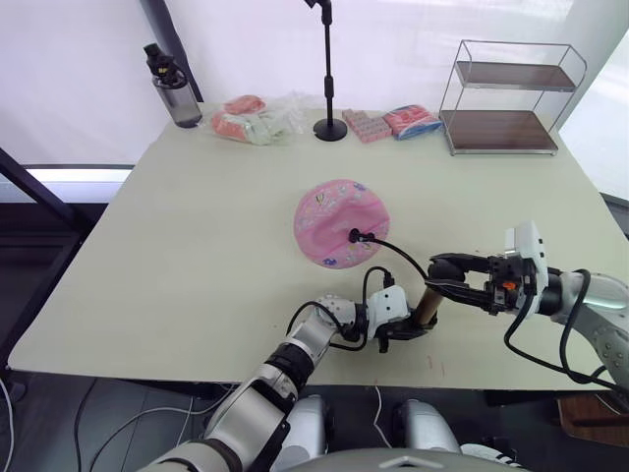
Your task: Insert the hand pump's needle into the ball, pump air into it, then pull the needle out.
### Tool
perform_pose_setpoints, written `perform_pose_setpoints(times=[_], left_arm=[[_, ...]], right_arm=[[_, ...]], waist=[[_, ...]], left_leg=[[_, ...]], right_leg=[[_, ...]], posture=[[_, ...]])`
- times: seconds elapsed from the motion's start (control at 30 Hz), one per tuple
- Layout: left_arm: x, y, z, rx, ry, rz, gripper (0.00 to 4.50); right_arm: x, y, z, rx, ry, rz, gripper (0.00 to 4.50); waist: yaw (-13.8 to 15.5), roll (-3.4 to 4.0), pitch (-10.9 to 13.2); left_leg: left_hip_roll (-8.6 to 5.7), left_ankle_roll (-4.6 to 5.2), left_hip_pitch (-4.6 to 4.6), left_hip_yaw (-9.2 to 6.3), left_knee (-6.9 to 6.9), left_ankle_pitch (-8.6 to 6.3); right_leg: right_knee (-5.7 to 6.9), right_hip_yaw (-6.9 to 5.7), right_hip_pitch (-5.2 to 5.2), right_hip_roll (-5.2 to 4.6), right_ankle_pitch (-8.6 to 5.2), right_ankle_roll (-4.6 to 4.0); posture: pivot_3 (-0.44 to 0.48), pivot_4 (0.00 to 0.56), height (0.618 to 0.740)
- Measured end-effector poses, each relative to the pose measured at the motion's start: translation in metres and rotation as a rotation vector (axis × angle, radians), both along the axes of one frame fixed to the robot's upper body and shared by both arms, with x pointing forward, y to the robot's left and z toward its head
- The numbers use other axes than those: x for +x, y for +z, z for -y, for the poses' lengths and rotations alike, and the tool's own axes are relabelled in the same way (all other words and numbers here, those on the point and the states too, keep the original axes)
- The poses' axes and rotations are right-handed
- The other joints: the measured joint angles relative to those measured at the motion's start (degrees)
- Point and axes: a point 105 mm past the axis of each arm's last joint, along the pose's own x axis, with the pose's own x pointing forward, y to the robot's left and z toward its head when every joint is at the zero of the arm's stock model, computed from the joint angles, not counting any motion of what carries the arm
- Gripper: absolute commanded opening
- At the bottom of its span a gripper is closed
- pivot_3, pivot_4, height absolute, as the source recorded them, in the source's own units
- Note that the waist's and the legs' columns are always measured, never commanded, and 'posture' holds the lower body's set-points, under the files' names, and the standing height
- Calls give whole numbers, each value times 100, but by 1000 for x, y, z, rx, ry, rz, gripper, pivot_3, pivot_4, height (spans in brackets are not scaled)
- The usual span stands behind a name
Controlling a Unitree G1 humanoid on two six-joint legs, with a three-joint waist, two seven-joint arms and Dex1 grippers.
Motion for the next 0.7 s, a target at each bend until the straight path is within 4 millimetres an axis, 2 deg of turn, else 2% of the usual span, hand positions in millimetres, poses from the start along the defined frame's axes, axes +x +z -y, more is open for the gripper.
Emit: perform_pose_setpoints(times=[0.13, 0.2, 0.33, 0.4, 0.47, 0.7], left_arm=[[-1, 1, 2, -6, -6, 2, 1124], [-1, 2, 3, -12, -10, 1, 1124], [-2, 3, 4, -16, -15, 5, 1124], [-1, 3, 4, -18, -16, 7, 1124], [-1, 3, 4, -18, -16, 8, 1124], [-1, 4, 5, -20, -17, 11, 1124]], right_arm=[[1, 6, 7, 5, -6, -46, 1714], [1, 16, 10, 8, 1, -63, 1714], [1, 54, 16, 21, 30, -37, 1714], [1, 66, 19, 18, 34, -18, 1714], [0, 88, 22, 24, 45, 8, 1714], [-3, 131, 30, 43, 53, 44, 1714]], waist=[[15, 10, 11], [20, 35, 33], [29, 47, 55], [30, 55, 67], [30, 48, 72], [28, 54, 81]], left_leg=[[0, 0, -6, 3, 2, 0], [0, 0, -13, 3, 3, 0], [0, 1, -22, -3, 4, 0], [-1, 1, -25, -2, 6, 1], [-1, 1, -24, -6, 7, 1], [-1, 1, -24, -6, 7, 1]], right_leg=[[-2, -54, -2, -36, 1, -1], [-3, -58, -6, -37, 1, 0], [-4, -71, -9, -37, 1, 0], [-4, -71, -10, -38, 1, 0], [-4, -75, -7, -37, 1, 0], [-4, -74, -7, -38, 1, 0]], posture=[[0, 150, 736], [0, 150, 736], [0, 150, 736], [0, 150, 736], [0, 150, 736], [0, 150, 736]])
